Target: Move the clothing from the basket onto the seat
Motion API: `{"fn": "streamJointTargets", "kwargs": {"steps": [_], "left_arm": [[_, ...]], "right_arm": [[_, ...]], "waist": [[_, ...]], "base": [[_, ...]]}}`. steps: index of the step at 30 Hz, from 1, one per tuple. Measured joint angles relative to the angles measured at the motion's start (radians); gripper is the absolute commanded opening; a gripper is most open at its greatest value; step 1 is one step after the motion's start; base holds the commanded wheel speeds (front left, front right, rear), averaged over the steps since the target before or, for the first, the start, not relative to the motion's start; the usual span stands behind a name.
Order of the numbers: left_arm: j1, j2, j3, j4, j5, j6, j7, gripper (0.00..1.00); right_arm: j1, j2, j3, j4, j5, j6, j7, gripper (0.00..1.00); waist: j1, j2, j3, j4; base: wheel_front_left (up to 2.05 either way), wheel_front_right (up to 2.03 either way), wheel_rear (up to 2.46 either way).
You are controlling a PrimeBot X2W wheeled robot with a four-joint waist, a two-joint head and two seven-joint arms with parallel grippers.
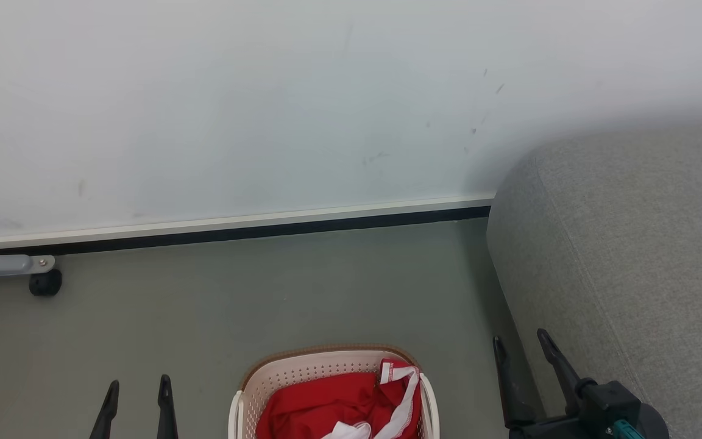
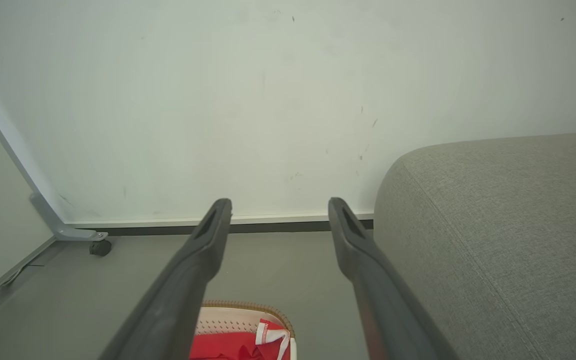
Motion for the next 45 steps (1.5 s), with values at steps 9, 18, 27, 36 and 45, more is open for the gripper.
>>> {"fn": "streamJointTargets", "kwargs": {"steps": [9,18,27,36,45], "left_arm": [[0.001,-0.006,0.005,-0.014,0.020,-0.008,0.000,1.00],[0.003,-0.012,0.010,-0.029,0.027,-0.008,0.000,1.00],[0.002,-0.017,0.003,-0.055,0.035,-0.011,0.000,1.00],[-0.049,-0.023,-0.049,-0.056,0.051,-0.043,0.000,1.00],[-0.156,-0.022,-0.127,0.047,0.083,-0.099,0.002,1.00]], "right_arm": [[0.001,0.002,-0.007,0.000,-0.001,0.004,0.000,1.00],[0.005,0.004,-0.013,-0.007,-0.009,0.008,0.000,1.00],[0.005,0.004,-0.025,-0.039,-0.016,0.008,-0.003,1.00],[-0.007,0.002,-0.064,-0.089,-0.028,0.003,-0.004,1.00],[-0.061,-0.004,-0.105,-0.136,-0.038,-0.002,-0.004,1.00]], "waist": [[0.0000,0.0000,0.005,-0.002],[0.0001,0.0000,0.020,-0.003],[0.0000,0.0000,0.068,-0.007],[0.0001,0.0000,0.169,-0.016],[0.0002,0.0001,0.294,-0.031]], "base": [[0.00,0.00,0.00],[0.00,0.00,0.00],[0.00,0.00,0.00],[0.00,0.00,0.00],[0.00,0.00,0.00]]}}
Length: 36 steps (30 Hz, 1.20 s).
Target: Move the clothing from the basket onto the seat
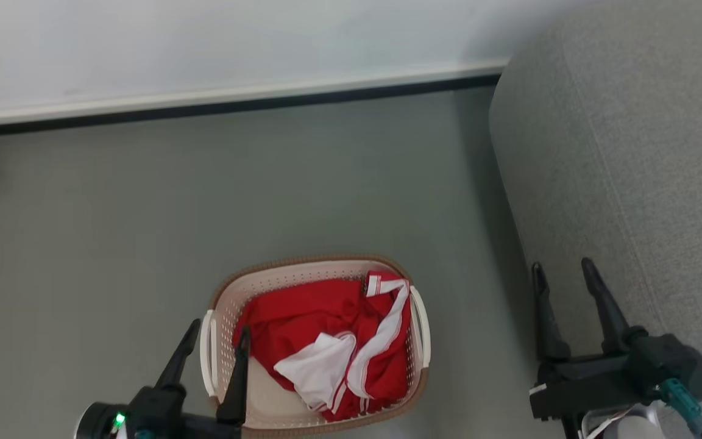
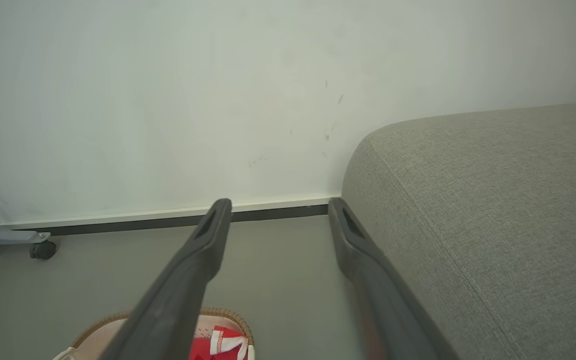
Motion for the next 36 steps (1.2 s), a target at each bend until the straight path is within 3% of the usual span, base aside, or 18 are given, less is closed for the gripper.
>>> {"fn": "streamJointTargets", "kwargs": {"steps": [19,36], "left_arm": [[-0.302,-0.017,-0.167,0.262,0.088,-0.076,0.076,1.00],[-0.553,-0.028,-0.242,0.467,0.141,-0.095,0.138,1.00]], "right_arm": [[-0.162,-0.005,-0.060,-0.152,-0.026,-0.007,-0.003,1.00],[-0.264,-0.001,-0.089,-0.265,-0.042,-0.007,-0.003,1.00]], "waist": [[0.0002,0.0001,0.280,-0.043],[0.0000,0.0002,0.535,-0.088]], "base": [[0.00,0.00,0.00],[0.00,0.00,0.00]]}}
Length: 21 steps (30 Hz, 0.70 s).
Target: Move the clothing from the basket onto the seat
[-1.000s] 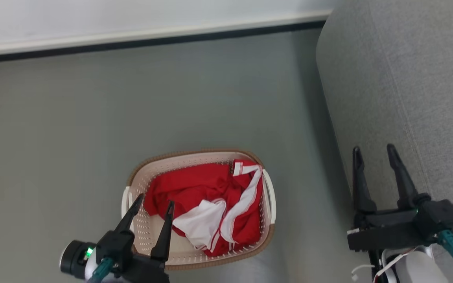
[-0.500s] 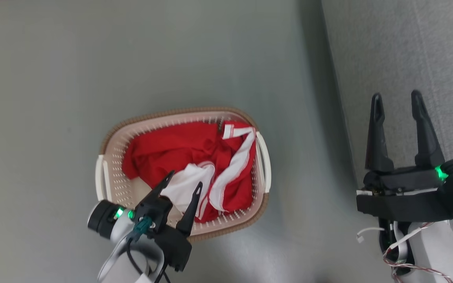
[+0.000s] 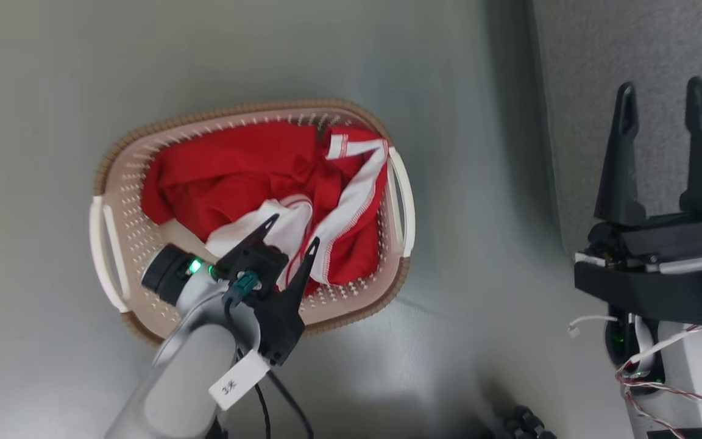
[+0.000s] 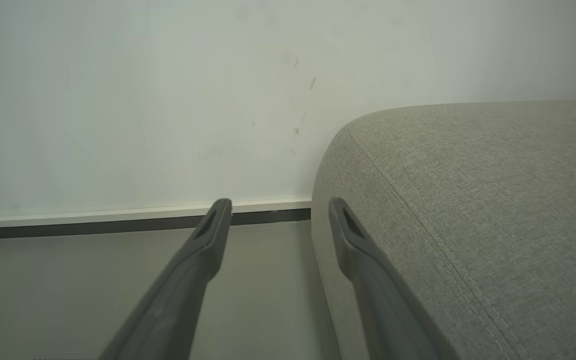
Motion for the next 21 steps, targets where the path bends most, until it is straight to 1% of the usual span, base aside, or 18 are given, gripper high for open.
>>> {"fn": "streamJointTargets", "kwargs": {"steps": [5,9,12,16,21], "left_arm": [[-0.061,0.001,-0.026,0.065,0.015,-0.006,0.012,1.00],[-0.093,0.002,-0.017,0.118,0.013,-0.007,0.016,1.00],[-0.124,0.004,-0.006,0.148,0.013,-0.007,0.021,1.00],[-0.180,0.023,0.000,0.194,0.015,-0.006,0.023,1.00],[-0.205,0.021,-0.004,0.244,0.024,-0.003,0.036,1.00]], "right_arm": [[-0.015,0.004,-0.007,-0.005,-0.006,0.000,0.000,1.00],[-0.026,0.007,-0.006,-0.013,-0.009,0.000,0.000,1.00],[-0.026,0.008,-0.008,-0.021,-0.009,0.000,0.000,1.00],[-0.025,0.010,-0.012,-0.028,-0.015,0.000,0.000,1.00],[-0.024,0.013,-0.014,-0.027,-0.016,0.000,0.000,1.00]], "waist": [[-0.0001,-0.0001,0.068,-0.012],[-0.0001,-0.0001,0.112,-0.021],[-0.0001,-0.0001,0.138,-0.028],[-0.0001,-0.0001,0.174,-0.037],[-0.0001,-0.0001,0.193,-0.042]], "base": [[0.00,0.00,0.00],[0.00,0.00,0.00],[0.00,0.00,0.00],[0.00,0.00,0.00],[0.00,0.00,0.00]]}}
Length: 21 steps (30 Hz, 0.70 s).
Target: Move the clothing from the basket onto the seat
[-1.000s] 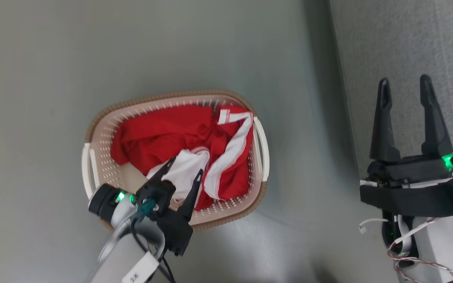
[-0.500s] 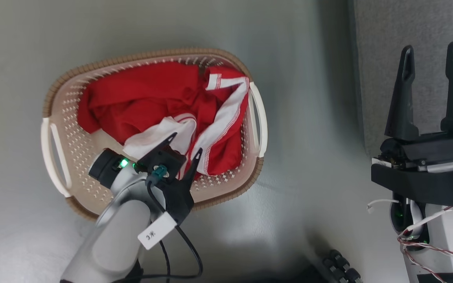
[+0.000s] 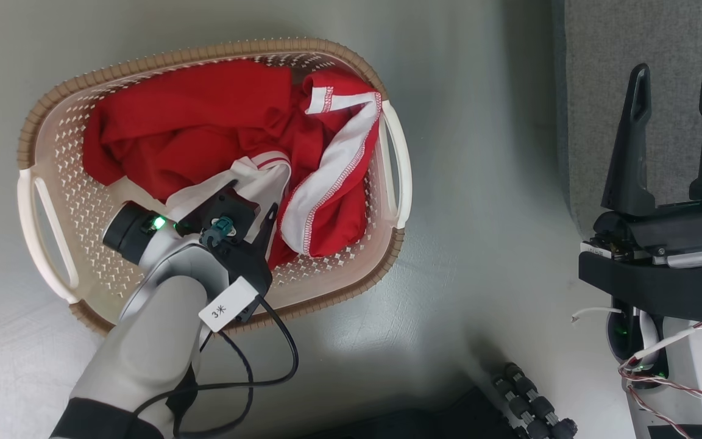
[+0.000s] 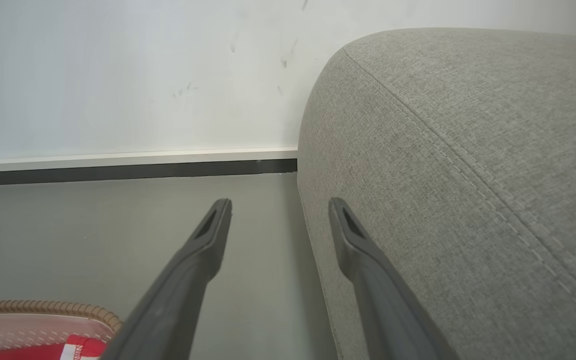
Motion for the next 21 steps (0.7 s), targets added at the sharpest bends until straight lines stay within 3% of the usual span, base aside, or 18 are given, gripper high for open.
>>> {"fn": "streamJointTargets", "kwargs": {"steps": [5,6,8,10,11,21], "left_arm": [[-0.018,-0.003,-0.001,0.042,0.000,0.012,0.003,1.00],[-0.021,-0.004,-0.001,0.050,0.001,0.013,0.002,0.88],[-0.031,-0.005,-0.001,0.067,0.002,0.018,0.000,0.46],[-0.038,-0.005,-0.001,0.076,0.008,0.023,-0.007,0.21],[-0.040,-0.007,-0.002,0.084,0.010,0.023,-0.007,0.00],[-0.056,-0.027,-0.005,0.106,0.002,0.028,-0.104,0.00]], "right_arm": [[0.000,0.006,-0.001,0.000,-0.005,0.000,0.000,1.00],[0.000,0.007,-0.001,0.000,-0.009,0.000,0.000,1.00],[0.000,0.009,-0.001,0.000,-0.010,0.000,0.000,1.00],[0.000,0.010,-0.001,0.001,-0.011,0.000,0.000,1.00],[0.000,0.010,-0.001,0.001,-0.011,0.000,0.000,1.00],[-0.002,0.013,-0.015,0.048,-0.010,0.002,0.000,1.00]], "waist": [[-0.0002,0.0000,0.005,-0.001],[-0.0002,0.0000,0.006,-0.001],[-0.0002,-0.0002,0.006,-0.002],[-0.0002,-0.0002,0.006,-0.002],[-0.0002,-0.0002,0.006,-0.002],[-0.0002,-0.0002,-0.019,0.002]], "base": [[0.00,0.00,0.00],[0.00,0.00,0.00],[0.00,0.00,0.00],[0.00,0.00,0.00],[0.00,0.00,0.00],[0.00,0.00,0.00]]}}
